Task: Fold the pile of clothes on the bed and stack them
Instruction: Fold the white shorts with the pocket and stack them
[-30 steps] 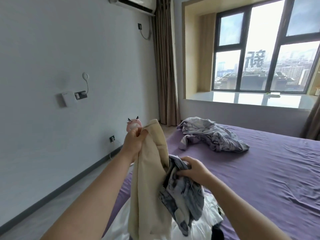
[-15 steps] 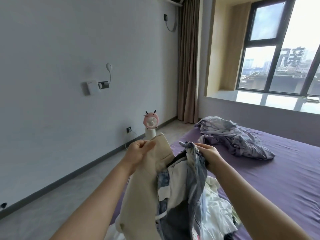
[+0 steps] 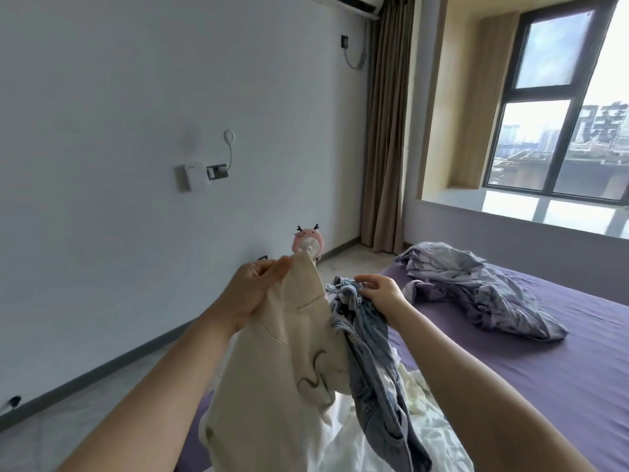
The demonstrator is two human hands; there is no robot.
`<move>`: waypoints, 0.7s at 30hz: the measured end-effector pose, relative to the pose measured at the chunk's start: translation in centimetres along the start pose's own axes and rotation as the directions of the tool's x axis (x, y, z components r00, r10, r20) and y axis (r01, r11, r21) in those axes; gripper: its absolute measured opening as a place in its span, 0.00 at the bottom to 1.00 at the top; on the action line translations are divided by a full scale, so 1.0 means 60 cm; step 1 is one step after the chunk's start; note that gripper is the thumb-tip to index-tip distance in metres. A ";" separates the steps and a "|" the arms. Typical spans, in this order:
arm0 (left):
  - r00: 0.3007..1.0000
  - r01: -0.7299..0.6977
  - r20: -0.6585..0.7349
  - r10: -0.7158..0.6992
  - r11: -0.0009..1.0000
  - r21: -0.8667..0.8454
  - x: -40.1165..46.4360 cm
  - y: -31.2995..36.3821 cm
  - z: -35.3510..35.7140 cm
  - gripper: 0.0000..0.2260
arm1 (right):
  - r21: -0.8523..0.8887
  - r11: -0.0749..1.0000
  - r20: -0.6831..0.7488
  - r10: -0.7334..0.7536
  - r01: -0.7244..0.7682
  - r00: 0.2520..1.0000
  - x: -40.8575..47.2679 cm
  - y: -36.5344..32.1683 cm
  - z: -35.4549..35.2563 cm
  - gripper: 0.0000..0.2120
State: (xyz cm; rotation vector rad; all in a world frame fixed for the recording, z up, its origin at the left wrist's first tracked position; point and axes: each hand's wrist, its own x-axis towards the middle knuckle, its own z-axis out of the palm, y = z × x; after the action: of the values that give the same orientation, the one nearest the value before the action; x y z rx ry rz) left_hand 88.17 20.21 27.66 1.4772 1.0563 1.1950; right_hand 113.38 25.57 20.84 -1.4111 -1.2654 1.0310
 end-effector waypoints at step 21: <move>0.996 -0.015 -0.091 0.004 0.992 -0.121 0.091 0.054 -0.005 0.26 | 0.082 0.986 0.452 -0.164 0.142 0.877 -0.012 -0.060 0.063 0.17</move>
State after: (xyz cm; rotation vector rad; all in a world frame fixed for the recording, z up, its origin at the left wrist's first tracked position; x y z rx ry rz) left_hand 88.91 24.89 31.87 1.3456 1.0190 1.3206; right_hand 108.88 25.32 23.60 -1.0392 -1.6512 1.3216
